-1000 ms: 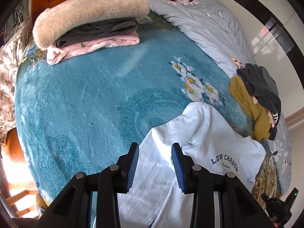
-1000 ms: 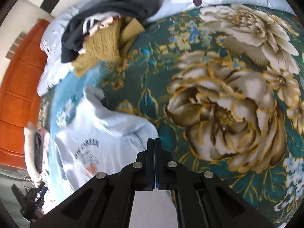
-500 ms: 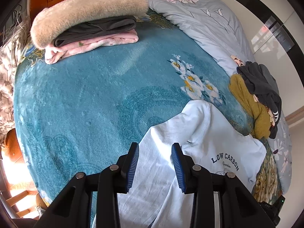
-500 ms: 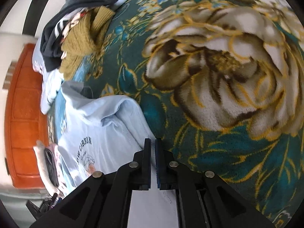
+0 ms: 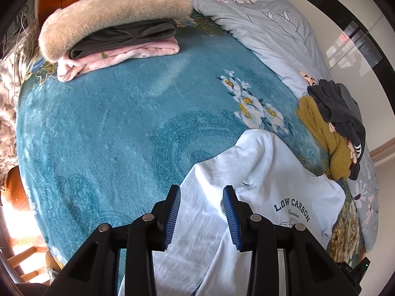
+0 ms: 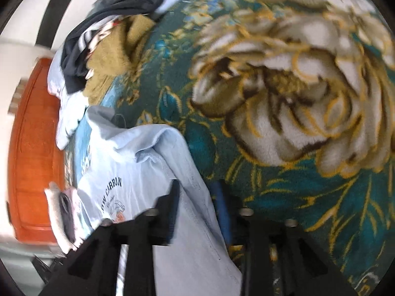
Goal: Fold clothes
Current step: 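Lower the T-shirt flat onto the blanket and open both grippers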
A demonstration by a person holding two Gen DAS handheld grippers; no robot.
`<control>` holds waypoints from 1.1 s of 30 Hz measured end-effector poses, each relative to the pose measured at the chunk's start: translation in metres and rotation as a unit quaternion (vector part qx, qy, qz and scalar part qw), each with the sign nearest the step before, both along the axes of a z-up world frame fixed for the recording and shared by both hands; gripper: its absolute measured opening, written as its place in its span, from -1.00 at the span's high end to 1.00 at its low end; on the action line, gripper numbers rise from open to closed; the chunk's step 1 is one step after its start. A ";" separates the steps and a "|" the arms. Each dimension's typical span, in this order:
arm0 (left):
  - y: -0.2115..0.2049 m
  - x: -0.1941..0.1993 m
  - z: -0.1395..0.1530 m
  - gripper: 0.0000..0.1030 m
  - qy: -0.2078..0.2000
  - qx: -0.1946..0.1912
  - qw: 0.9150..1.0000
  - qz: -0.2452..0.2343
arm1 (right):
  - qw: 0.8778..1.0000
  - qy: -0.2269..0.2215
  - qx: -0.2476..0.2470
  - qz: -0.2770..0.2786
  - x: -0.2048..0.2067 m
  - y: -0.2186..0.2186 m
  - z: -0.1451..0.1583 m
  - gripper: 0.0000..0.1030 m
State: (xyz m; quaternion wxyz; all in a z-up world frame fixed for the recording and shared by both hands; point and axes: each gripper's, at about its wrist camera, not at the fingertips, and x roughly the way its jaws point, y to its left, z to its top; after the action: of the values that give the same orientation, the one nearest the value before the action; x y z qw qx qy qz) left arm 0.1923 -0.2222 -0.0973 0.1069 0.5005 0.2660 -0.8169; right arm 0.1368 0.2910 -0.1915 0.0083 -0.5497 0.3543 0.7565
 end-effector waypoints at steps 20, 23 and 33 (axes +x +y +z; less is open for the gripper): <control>-0.004 0.001 -0.004 0.23 -0.003 0.018 1.000 0.007 | 0.978 -0.012 -0.158 -0.136 0.021 0.023 -0.038 0.96; -0.004 0.001 -0.005 0.23 -0.005 0.020 1.000 0.007 | 0.989 -0.004 -0.108 -0.104 0.010 0.018 -0.019 0.97; 0.000 -0.002 -0.006 0.23 -0.009 0.012 1.000 0.002 | 0.972 0.092 0.214 0.017 -0.031 -0.010 0.089 0.98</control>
State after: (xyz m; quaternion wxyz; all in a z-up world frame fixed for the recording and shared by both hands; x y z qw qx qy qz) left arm 0.1901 -0.2219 -0.1038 0.1054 0.5086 0.2758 -0.8088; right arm 0.1058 0.2809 -0.1027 0.0806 -0.4690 0.1741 0.8621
